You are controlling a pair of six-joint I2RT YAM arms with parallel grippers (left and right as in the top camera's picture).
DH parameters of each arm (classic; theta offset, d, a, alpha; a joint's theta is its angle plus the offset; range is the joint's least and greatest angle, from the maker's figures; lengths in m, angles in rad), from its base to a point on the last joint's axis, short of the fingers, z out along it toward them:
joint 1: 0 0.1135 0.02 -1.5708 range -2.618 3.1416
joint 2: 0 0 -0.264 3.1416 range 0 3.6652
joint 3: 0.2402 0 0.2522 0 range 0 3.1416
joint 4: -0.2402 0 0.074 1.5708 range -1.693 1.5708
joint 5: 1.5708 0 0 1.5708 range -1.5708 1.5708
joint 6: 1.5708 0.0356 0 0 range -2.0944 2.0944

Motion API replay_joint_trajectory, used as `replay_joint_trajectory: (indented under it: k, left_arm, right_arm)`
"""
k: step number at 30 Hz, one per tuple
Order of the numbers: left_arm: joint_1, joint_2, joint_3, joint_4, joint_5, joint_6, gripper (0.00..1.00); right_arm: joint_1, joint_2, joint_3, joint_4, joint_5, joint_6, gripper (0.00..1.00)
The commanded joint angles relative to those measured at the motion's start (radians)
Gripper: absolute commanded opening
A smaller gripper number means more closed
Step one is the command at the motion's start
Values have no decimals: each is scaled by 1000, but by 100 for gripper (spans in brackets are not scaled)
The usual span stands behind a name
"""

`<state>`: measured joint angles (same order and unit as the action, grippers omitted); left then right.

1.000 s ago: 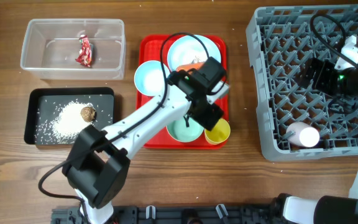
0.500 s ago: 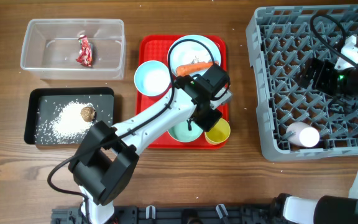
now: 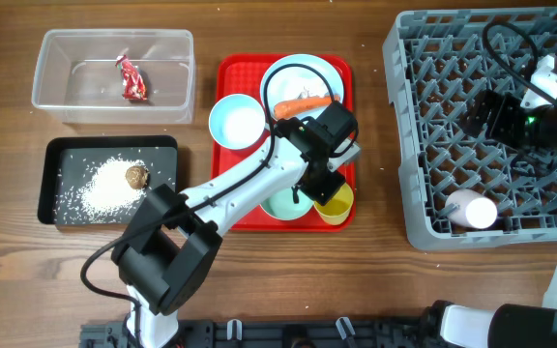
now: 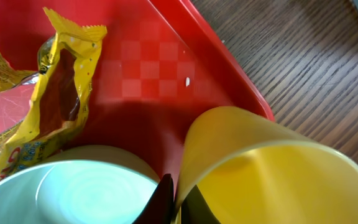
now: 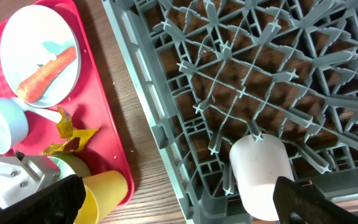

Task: Sort waste into correct bins and load items into the dishwasher rack
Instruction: 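Lift the yellow cup with the left gripper toward the right gripper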

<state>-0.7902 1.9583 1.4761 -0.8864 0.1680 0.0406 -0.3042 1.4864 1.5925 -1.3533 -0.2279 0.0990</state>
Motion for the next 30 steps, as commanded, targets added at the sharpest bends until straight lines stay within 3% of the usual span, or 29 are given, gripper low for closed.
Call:
replay_joint_trajectory:
  k: [1, 6, 9, 13, 18, 20, 22, 30]
  left_arm:
    - [-1, -7, -5, -8, -5, -37, 4]
    - [79, -122, 78, -22, 58, -102, 4]
    - [195, -174, 95, 16, 357, -102, 4]
    - [371, -172, 95, 89, 782, -101, 4]
    - [455, -172, 95, 186, 1079, -101, 4]
    - [456, -172, 95, 241, 1148, -102, 4]
    - [456, -172, 95, 294, 1179, -133, 4]
    - [456, -172, 95, 433, 1189, -242, 4]
  right_arm:
    - [4, -4, 16, -1, 2, -21, 100]
    - [4, -5, 16, -1, -37, -51, 99]
    - [4, -5, 16, 19, -218, -128, 99]
    - [4, -5, 15, 74, -642, -304, 99]
    - [25, -5, -28, 150, -1014, -446, 99]
    - [78, -5, -125, 281, -1212, -447, 97]
    - [119, -5, -201, 406, -1307, -428, 87]
    - [165, -5, -262, 443, -1258, -415, 82]
